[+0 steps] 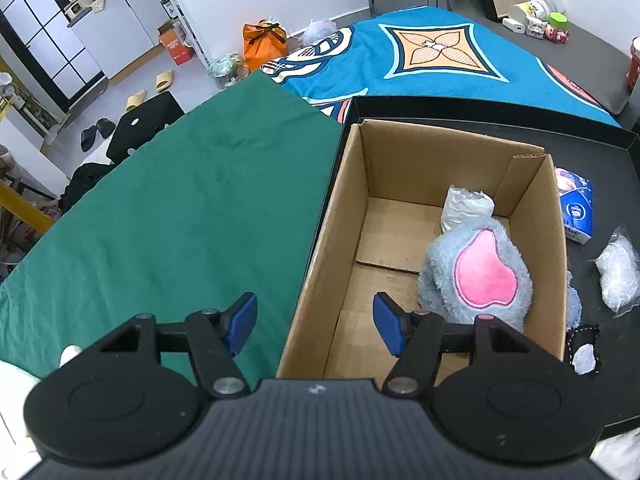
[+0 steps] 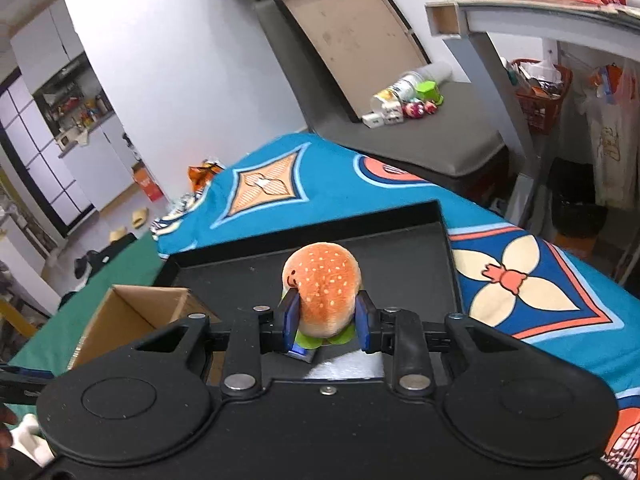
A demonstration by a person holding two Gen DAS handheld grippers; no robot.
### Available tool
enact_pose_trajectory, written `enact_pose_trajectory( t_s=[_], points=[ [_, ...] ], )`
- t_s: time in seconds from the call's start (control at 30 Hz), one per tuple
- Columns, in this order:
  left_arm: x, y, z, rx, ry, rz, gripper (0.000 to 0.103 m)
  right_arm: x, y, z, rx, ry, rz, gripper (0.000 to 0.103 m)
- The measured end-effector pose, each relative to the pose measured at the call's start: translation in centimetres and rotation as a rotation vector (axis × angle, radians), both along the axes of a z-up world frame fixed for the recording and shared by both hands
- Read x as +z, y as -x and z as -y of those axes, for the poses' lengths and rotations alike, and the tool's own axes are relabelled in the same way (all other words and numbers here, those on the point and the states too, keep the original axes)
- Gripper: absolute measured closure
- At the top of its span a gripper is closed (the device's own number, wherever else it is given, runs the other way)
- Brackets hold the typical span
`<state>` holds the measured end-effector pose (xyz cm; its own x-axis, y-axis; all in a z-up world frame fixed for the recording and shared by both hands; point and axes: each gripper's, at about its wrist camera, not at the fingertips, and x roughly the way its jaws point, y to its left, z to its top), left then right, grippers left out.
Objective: Organize soft objects
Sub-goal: 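Carry the burger plush into the box with the right tool and release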
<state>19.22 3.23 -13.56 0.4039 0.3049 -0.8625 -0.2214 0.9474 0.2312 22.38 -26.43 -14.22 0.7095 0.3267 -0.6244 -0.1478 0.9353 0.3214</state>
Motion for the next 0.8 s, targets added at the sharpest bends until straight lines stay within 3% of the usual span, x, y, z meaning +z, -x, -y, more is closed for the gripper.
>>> enact_pose_trajectory(
  t_s=[0.47, 0.8],
  points=[
    [1.3, 1.2, -0.6, -0.033, 0.040, 0.043, 0.040, 2.5, 1.3, -4.1, 0.100, 0.013, 0.050, 0.074],
    [1.3, 1.6, -1.7, -0.049, 0.077, 0.066, 0.041, 2.5, 1.5, -8.4, 0.176, 0.014, 0.059, 0.074]
  ],
)
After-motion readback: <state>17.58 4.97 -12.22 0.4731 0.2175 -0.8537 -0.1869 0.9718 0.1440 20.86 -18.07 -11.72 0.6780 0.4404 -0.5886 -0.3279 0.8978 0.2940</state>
